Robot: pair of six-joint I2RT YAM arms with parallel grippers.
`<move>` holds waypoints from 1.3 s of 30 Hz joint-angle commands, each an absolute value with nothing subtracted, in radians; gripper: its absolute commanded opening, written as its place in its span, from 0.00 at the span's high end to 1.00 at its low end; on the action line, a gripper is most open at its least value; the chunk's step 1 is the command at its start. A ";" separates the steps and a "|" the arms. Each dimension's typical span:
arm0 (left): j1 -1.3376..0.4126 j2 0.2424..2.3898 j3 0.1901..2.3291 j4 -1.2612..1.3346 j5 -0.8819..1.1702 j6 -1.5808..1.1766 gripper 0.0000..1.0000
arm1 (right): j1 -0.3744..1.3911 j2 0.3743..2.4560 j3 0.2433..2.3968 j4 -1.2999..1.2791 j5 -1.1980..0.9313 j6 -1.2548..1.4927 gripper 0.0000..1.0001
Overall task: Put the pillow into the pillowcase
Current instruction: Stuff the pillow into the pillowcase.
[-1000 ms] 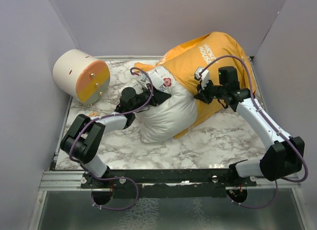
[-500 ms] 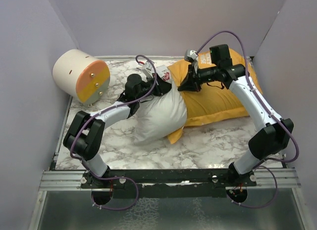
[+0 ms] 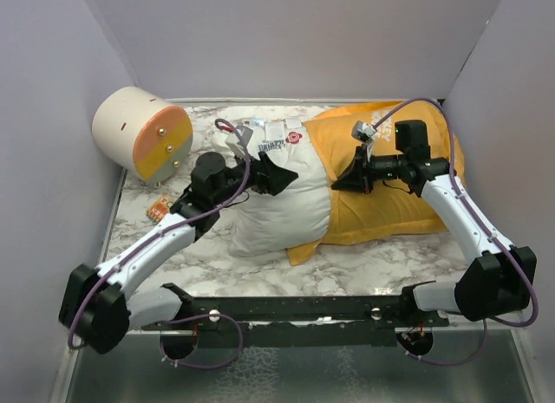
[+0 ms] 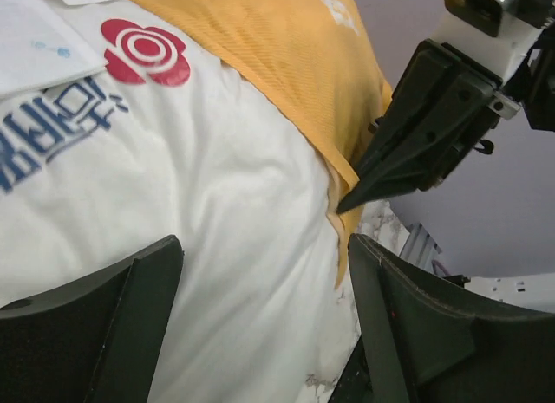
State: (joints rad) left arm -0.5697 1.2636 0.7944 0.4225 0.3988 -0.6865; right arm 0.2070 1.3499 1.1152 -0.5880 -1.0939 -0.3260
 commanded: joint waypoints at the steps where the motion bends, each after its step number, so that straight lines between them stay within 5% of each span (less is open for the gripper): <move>1: -0.566 0.981 0.772 0.017 0.305 -0.565 0.18 | 0.195 1.308 1.114 -0.503 -1.152 -0.311 0.99; 7: -0.657 0.774 0.708 -0.215 0.277 -0.640 0.22 | 0.186 1.304 1.131 -0.496 -1.202 -0.296 0.99; 16: -1.103 0.880 0.699 -0.281 -0.278 -0.488 0.13 | 0.185 1.282 1.121 -0.507 -1.231 -0.319 0.99; 25: -1.113 0.877 0.440 0.281 -0.489 -0.055 0.05 | 0.186 1.289 1.113 -0.524 -1.240 -0.332 0.99; 32: -0.921 1.096 0.492 0.488 -0.235 -0.092 0.10 | 0.186 1.322 1.153 -0.554 -1.317 -0.339 0.99; 34: -0.883 1.155 0.524 0.508 -0.140 -0.118 0.17 | 0.189 1.344 1.194 -0.571 -1.336 -0.338 0.99; 39: -0.802 1.314 0.616 0.518 0.100 -0.206 0.55 | 0.287 1.448 1.375 -0.629 -1.261 -0.352 0.99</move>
